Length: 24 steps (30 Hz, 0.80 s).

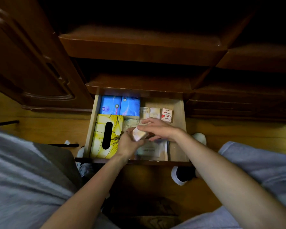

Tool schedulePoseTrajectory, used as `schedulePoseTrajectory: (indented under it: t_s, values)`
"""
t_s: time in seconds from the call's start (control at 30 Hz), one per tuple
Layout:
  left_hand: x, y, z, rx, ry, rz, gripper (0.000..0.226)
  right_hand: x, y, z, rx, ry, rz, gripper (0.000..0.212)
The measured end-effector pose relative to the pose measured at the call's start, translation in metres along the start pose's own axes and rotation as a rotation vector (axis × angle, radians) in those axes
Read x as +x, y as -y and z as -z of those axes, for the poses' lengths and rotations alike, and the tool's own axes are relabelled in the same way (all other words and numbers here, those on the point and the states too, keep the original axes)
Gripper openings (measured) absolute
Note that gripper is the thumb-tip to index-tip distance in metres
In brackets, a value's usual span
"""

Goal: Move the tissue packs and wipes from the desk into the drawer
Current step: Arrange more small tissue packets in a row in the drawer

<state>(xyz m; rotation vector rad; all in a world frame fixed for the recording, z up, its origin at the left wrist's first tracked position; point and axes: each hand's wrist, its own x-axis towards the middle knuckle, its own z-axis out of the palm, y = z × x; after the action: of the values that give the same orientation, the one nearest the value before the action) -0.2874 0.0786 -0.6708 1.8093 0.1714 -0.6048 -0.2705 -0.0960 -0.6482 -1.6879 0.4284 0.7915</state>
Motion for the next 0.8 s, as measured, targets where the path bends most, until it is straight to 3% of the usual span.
schedulePoseTrajectory:
  t_s: [0.1,0.23,0.4,0.53,0.67,0.8]
  values:
    - [0.000,0.001,-0.005,-0.002,0.033,-0.009,0.072,-0.007,-0.014,-0.004,0.118,-0.127,-0.008,0.062]
    - [0.002,0.002,-0.008,-0.028,0.006,-0.023,0.073,-0.011,-0.029,0.001,0.361,-0.050,-0.095,0.039]
    - [0.007,0.006,-0.004,-0.092,-0.053,-0.039,0.062,0.000,-0.027,-0.007,0.410,-0.110,-0.075,0.035]
    - [0.016,0.011,-0.004,-0.131,-0.125,0.042,0.060,0.014,-0.024,-0.015,0.455,-0.035,-0.044,0.057]
    - [0.023,0.016,-0.001,-0.148,-0.154,0.098,0.066,0.022,-0.024,-0.011,0.445,0.025,-0.007,0.062]
    - [0.025,0.014,-0.002,-0.125,-0.286,0.077,0.061,0.032,-0.027,0.005,0.507,0.103,0.035,0.064]
